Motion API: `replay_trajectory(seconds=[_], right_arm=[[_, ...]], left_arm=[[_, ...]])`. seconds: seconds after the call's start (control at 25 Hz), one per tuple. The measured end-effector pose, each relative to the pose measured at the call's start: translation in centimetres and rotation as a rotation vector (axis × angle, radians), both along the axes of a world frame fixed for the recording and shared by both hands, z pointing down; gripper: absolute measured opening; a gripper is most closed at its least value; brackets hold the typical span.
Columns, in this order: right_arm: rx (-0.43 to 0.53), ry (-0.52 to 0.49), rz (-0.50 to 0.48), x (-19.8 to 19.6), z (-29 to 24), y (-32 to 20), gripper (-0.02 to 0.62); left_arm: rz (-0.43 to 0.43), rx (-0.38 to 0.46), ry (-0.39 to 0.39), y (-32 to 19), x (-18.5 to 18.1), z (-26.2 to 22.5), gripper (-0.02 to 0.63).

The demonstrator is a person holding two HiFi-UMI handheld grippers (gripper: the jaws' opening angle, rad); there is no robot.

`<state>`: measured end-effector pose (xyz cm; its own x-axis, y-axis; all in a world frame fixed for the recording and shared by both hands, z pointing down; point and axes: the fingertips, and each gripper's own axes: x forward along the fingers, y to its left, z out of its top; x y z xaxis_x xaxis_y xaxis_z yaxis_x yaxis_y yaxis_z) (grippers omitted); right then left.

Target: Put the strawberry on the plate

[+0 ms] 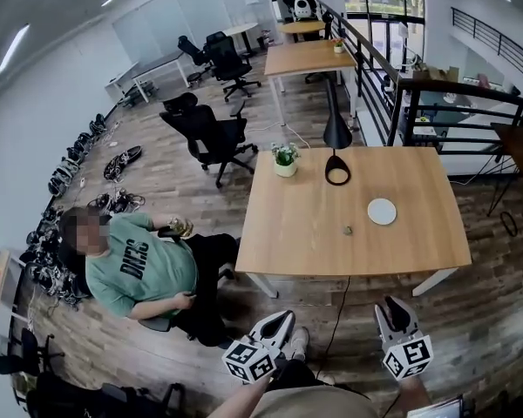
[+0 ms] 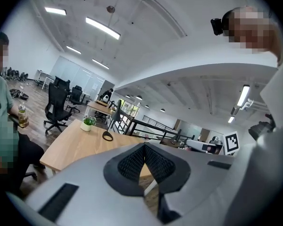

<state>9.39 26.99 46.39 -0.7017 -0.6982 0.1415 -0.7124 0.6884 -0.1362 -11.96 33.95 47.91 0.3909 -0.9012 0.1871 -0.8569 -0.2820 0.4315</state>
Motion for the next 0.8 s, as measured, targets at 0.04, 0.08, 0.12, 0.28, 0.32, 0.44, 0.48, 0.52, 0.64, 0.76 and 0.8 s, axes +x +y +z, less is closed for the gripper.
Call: replay_trajectory(seconds=[0.04,0.08,0.12,0.28,0.32,0.44,0.48,0.52,0.64,0.76,0.8], right_arm=[[-0.006,-0.001,0.006,-0.4,-0.1,-0.7,0.103],[-0.007,0.001,0.009,-0.8,-0.2,-1.4,0.103],[-0.004,0.004,0.009,-1.3,-0.4,-2.2,0.103],[0.007,0.016,0.015,-3.6,-1.3,-5.5,0.103],[0.009,0.018,0.024,-4.0,-1.4,-6.3,0.103],[0.011,0.023,0.054,-5.1,-1.5,-8.3,0.103],[0.009,0.025,0.064,-5.5,-1.5,-8.8,0.103],[0.006,0.029,0.073,-5.9,-1.4,-9.4,0.103],[-0.003,0.049,0.095,-6.7,-1.0,-11.0,0.103],[-0.009,0.070,0.120,-7.4,-0.7,-12.8,0.103],[-0.010,0.077,0.129,-7.7,-0.6,-13.4,0.103]], left_arm=[[0.010,0.003,0.003,-1.0,-0.2,-0.2,0.002],[0.020,0.008,0.005,-1.9,-0.5,-0.5,0.002],[0.027,0.015,0.007,-3.0,-0.7,-0.9,0.002],[0.058,0.021,0.024,-6.9,-2.0,-1.5,0.002],[0.072,0.020,0.026,-7.8,-2.3,-1.4,0.002],[0.109,0.019,0.029,-10.2,-3.4,-1.0,0.003],[0.117,0.018,0.030,-10.9,-3.9,-0.9,0.002],[0.124,0.017,0.032,-11.6,-4.5,-0.8,0.002],[0.142,0.013,0.045,-13.9,-5.9,-0.2,0.002],[0.159,0.011,0.063,-16.1,-6.9,0.4,0.002],[0.167,0.009,0.069,-16.7,-7.2,0.6,0.002]])
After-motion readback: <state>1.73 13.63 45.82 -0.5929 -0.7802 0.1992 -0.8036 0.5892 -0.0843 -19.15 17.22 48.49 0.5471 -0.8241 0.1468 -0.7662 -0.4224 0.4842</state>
